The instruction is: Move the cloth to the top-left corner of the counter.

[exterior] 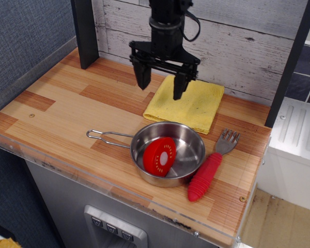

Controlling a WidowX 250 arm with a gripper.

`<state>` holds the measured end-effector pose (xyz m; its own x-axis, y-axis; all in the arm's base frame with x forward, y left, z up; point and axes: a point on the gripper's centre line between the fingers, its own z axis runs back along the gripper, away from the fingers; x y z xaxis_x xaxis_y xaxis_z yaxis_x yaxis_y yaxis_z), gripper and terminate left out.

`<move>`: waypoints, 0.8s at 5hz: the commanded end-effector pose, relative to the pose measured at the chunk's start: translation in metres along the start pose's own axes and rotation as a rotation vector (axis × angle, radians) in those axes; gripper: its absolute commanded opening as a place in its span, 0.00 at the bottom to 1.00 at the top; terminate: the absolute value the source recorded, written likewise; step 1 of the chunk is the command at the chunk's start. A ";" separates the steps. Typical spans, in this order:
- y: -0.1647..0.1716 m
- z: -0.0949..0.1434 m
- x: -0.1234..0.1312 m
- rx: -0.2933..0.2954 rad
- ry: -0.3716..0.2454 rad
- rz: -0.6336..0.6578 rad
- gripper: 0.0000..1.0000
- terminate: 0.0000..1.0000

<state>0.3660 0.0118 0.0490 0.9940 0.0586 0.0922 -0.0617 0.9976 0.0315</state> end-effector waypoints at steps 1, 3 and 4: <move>-0.015 0.001 0.027 -0.035 -0.065 0.004 1.00 0.00; -0.030 -0.007 0.032 -0.067 -0.083 -0.028 1.00 0.00; -0.028 -0.025 0.023 -0.043 -0.055 -0.060 1.00 0.00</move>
<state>0.3877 -0.0127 0.0113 0.9944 0.0013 0.1057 -0.0012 1.0000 -0.0013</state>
